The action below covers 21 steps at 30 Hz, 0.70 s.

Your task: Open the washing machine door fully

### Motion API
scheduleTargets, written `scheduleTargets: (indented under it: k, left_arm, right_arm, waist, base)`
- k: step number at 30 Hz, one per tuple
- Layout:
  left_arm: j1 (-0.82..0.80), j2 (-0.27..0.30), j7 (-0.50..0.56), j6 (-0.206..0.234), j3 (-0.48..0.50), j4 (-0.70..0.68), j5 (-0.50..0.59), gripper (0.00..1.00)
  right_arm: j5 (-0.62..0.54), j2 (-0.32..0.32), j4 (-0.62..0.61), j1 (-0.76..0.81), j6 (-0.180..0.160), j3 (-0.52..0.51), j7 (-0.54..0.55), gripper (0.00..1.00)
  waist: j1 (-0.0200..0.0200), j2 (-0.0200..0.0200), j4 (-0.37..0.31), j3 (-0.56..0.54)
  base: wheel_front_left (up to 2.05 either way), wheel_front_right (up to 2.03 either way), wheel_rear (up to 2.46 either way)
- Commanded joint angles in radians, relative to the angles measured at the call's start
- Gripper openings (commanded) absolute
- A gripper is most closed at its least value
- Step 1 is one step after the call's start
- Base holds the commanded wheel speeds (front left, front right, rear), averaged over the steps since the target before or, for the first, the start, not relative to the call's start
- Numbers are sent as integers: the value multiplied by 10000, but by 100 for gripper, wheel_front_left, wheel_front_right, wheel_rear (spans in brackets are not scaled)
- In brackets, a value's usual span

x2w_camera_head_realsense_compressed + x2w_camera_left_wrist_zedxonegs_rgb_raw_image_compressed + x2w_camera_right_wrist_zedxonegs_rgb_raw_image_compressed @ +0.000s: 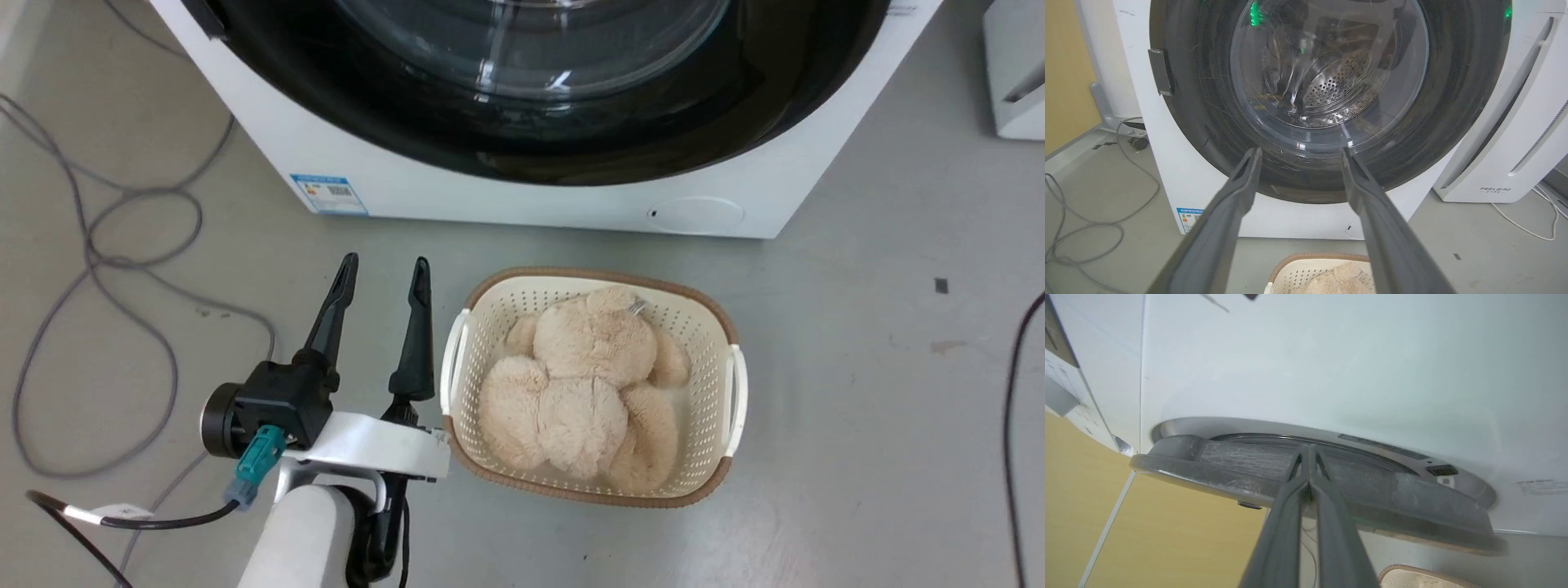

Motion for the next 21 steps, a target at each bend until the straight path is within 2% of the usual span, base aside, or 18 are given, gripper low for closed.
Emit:
scheduleTargets:
  k: [1,4,11,21]
  left_arm:
    - [-173,10,-81,34,-59,-25,-53,100]
    - [-281,10,-139,84,-158,-29,-152,100]
    - [-312,9,-139,141,-197,-61,-191,100]
    - [-299,9,-139,182,-260,-16,-203,100]
  right_arm:
    - [283,-30,220,-336,10,150,72,0]
    - [576,-14,509,-733,10,504,426,0]
    - [308,241,510,-609,10,960,1215,0]
    - [370,526,511,-136,10,1056,1761,0]
  waist:
    - [0,0,47,78]
    - [0,0,96,240]
    - [0,0,83,317]
    - [0,0,122,217]
  base:
    - [0,0,0]
    - [0,0,0]
    - [0,0,0]
    - [0,0,0]
